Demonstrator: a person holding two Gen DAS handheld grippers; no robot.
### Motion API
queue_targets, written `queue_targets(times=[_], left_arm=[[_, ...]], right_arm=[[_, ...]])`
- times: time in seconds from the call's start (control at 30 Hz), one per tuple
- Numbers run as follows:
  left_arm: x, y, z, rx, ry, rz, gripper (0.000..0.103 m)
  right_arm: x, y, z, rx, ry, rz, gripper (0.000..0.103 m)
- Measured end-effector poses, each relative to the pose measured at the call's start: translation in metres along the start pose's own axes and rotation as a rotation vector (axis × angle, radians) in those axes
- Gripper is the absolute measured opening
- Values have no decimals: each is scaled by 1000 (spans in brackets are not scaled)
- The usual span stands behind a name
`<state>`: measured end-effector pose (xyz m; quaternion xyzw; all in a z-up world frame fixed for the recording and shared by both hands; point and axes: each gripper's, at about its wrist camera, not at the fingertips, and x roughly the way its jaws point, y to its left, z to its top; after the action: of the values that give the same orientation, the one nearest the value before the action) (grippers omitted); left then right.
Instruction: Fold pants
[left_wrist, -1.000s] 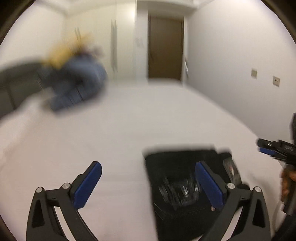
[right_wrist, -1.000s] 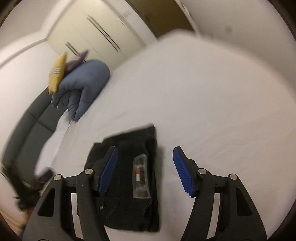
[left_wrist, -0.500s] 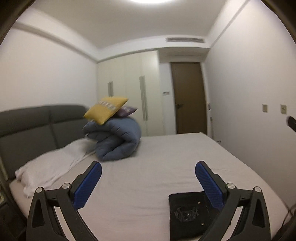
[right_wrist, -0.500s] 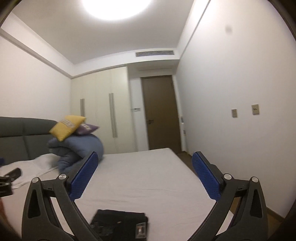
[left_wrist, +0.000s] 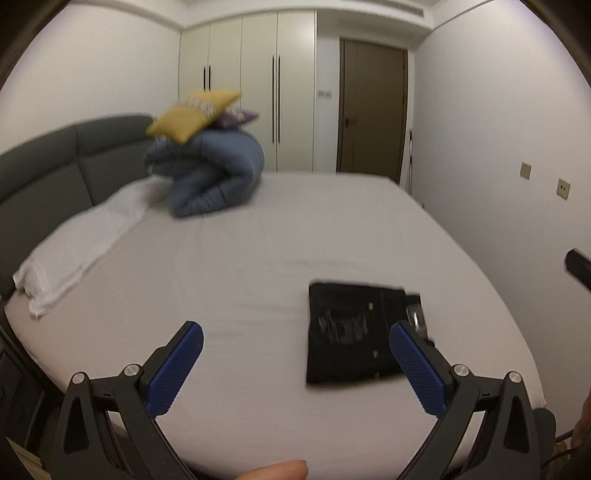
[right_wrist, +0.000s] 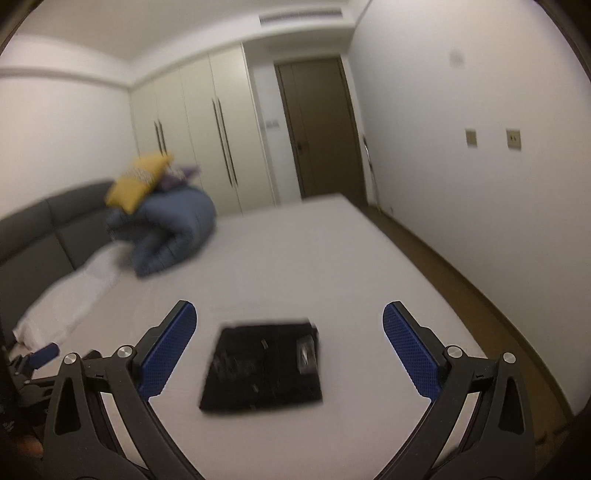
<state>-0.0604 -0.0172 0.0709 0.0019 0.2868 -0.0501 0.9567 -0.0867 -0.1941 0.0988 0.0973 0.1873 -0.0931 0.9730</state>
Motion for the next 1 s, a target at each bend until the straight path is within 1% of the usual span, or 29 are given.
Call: queue_targets(times=[0.03, 0.1, 0.17, 0.23, 0.3, 0.5, 0.6, 0.73, 1.0], left_arm=[[8, 0, -5, -6, 30, -7, 103], [23, -1, -15, -15, 87, -13, 103], [36, -1, -22, -14, 121, -10, 103], [49, -1, -29, -17, 154, -7, 103], [57, 0, -33, -18, 171, -6, 103], [74, -2, -39, -22, 201, 6, 103], [79, -5, -41, -10, 208, 11, 103], [85, -7, -42, -1, 218, 8, 103], [92, -8, -42, 5, 228, 8, 103]], right_arm=[[-5, -8, -13, -5, 35, -26, 103], [14, -10, -24, 0, 129, -59, 103], [29, -15, -35, 40, 211, -48, 103], [43, -19, -46, 62, 270, -46, 103], [60, -22, -56, 65, 306, -50, 103], [76, -21, -78, 40, 329, -42, 103], [87, -18, -82, 24, 331, -32, 103], [100, -14, -82, -4, 337, -32, 103], [103, -7, -79, -32, 355, -10, 103]])
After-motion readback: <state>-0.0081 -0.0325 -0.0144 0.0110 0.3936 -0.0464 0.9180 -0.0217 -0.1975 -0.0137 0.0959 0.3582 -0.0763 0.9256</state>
